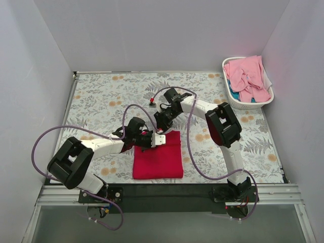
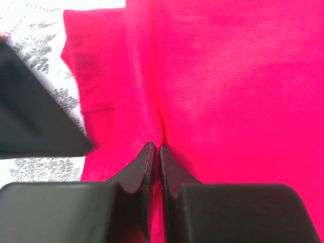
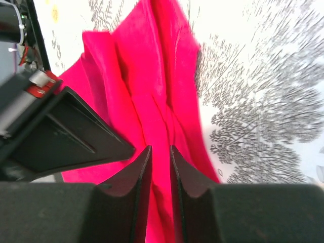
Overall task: Fold and stack the t-shirts
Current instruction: Fold the tshirt
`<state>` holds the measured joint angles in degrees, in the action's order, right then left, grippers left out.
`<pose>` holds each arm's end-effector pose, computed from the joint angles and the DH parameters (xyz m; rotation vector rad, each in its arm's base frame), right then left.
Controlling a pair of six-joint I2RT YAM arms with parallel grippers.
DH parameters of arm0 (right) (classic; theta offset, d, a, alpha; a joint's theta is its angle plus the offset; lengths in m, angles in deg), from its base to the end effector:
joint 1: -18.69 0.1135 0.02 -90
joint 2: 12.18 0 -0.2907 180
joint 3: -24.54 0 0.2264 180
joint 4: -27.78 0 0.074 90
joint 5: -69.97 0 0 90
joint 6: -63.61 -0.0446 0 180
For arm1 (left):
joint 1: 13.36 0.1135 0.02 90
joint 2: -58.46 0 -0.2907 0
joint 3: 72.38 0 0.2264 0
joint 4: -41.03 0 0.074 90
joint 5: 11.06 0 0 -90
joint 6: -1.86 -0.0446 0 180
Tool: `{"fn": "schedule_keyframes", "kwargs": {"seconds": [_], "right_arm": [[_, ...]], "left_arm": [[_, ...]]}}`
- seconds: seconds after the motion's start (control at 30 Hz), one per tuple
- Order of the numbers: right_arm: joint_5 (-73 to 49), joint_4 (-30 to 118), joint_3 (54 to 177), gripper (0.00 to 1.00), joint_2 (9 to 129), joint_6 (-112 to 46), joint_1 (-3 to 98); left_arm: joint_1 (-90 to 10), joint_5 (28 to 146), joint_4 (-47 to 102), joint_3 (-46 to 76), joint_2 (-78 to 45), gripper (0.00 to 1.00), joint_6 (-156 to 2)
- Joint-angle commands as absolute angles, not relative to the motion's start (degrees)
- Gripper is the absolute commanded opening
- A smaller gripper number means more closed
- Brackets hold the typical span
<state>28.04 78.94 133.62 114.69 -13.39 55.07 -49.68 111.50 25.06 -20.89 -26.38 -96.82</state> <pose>0.3404 0.2920 0.1800 -1.3223 2.3441 1.2723 0.1918 -0.1708 0.1939 1.1761 2.1501 -0.9067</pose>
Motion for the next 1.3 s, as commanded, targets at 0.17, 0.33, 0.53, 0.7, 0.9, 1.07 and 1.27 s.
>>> {"fn": "schedule_keyframes", "kwargs": {"seconds": [0.17, 0.33, 0.53, 0.7, 0.9, 1.07, 1.27], "right_arm": [[32.2, 84.5, 133.8, 0.26, 112.4, -7.1, 55.1], [35.5, 88.7, 132.1, 0.25, 113.1, -2.8, 56.2], [39.5, 91.2, 132.1, 0.22, 114.9, -0.6, 56.4], [39.9, 91.8, 131.2, 0.19, 117.8, 0.9, 56.6], [38.5, 91.7, 131.8, 0.16, 121.9, 2.5, 56.6], [39.7, 91.6, 131.8, 0.15, 124.6, 3.3, 56.6], [40.8, 91.6, 130.5, 0.14, 124.5, 4.2, 56.6]], "left_arm": [[-54.6, 116.2, 22.3, -25.6, -19.9, 0.00, -101.3], [-55.7, 116.3, 21.5, -26.4, -19.4, 0.00, -101.1], [-55.7, 115.9, 21.5, -26.0, -19.4, 0.00, -100.3], [-55.7, 115.4, 20.8, -25.1, -18.5, 0.00, -99.6], [-55.7, 115.3, 18.6, -23.5, -15.3, 0.00, -99.7], [-55.7, 113.2, 18.9, -22.4, -14.1, 0.00, -99.8], [-55.6, 108.0, 25.4, -22.2, -15.1, 0.00, -101.1]]}}
